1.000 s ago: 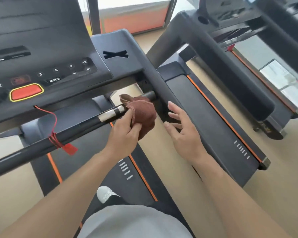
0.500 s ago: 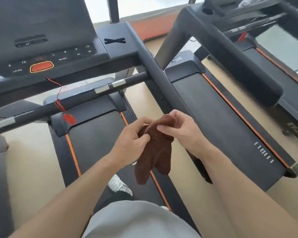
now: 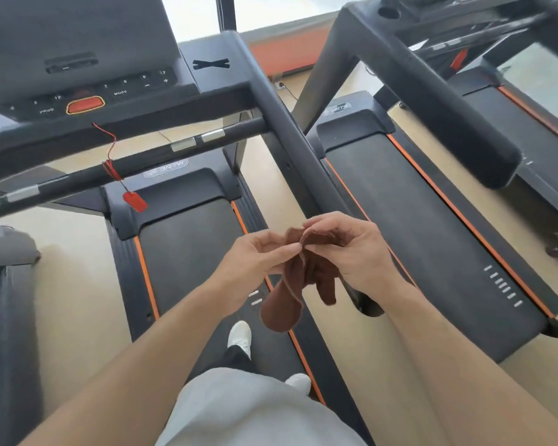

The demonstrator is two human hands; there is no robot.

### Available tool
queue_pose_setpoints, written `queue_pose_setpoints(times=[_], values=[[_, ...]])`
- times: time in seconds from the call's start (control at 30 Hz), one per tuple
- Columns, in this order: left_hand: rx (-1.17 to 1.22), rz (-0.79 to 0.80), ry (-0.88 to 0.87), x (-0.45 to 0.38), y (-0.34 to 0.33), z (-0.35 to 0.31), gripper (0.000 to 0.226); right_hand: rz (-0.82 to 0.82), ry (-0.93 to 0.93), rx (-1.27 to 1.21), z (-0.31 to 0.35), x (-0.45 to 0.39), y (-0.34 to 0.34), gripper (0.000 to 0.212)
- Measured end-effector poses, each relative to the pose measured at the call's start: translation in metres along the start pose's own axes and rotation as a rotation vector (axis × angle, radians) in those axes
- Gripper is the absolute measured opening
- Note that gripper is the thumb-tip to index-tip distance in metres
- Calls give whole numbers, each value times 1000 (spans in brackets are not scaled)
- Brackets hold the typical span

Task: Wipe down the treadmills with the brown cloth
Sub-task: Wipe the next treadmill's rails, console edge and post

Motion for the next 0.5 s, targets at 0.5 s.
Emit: queue_pose_setpoints(times=[0.5], values=[[-160, -254, -141, -23, 9, -26, 13, 25, -158, 95, 2, 10, 15, 8]])
Point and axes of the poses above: each hand's wrist, its own x-axis away from the middle knuckle, its own y-axis out of the back of the hand, z = x × y, the point moved 7 cm from there along -x, towards the middle knuckle, and after that the axes turned 10 degrees about z, right-handed, at the moved point
